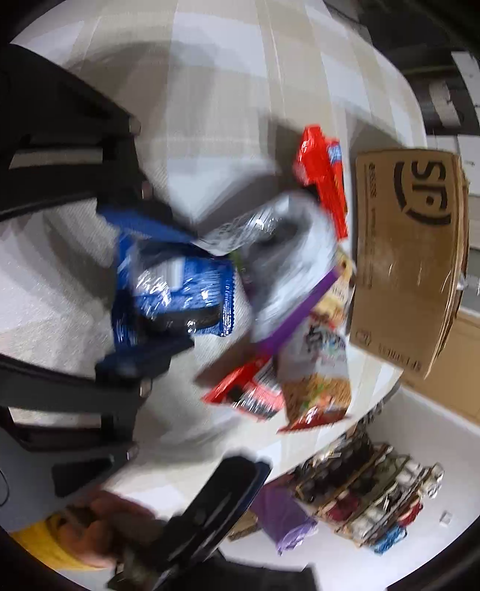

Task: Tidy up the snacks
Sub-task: 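Grasp the blue biscuit pack with the left gripper while the right gripper grasps the red snack bag, then lift and carry the blue pack and red bag over the box with both grippers, then open both grippers to drop the packs into the box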

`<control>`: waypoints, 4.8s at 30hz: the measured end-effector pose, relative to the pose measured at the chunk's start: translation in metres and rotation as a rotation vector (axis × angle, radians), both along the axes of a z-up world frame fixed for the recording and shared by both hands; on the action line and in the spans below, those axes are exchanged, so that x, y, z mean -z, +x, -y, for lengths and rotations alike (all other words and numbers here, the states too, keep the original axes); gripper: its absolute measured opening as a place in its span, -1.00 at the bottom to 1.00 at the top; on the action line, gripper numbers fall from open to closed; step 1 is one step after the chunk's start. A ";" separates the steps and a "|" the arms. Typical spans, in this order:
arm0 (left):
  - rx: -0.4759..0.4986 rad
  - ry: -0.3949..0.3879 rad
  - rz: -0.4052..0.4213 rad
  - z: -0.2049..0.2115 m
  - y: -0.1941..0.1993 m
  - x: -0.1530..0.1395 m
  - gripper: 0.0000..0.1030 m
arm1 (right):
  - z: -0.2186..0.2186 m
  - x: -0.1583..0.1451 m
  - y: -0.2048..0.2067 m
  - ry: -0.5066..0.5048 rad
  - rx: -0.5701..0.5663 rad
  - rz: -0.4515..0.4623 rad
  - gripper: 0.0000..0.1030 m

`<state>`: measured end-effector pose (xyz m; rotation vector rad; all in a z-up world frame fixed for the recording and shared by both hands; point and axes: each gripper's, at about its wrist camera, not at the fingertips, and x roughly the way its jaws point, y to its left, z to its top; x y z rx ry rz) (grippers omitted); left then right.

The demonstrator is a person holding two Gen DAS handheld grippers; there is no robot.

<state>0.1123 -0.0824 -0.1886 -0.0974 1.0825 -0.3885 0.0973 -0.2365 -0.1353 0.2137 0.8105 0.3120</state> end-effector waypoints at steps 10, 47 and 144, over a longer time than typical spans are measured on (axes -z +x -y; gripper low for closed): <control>0.007 -0.036 -0.006 -0.009 -0.001 0.002 -0.21 | -0.032 0.018 0.038 -0.207 -0.109 -0.063 0.96; -0.026 -0.133 0.175 -0.091 -0.089 -0.072 -0.21 | -0.041 -0.051 -0.043 -0.028 -0.085 0.009 0.04; -0.054 -0.028 0.192 -0.027 0.297 -0.136 -0.20 | -0.032 -0.104 0.253 0.038 -0.060 0.001 0.05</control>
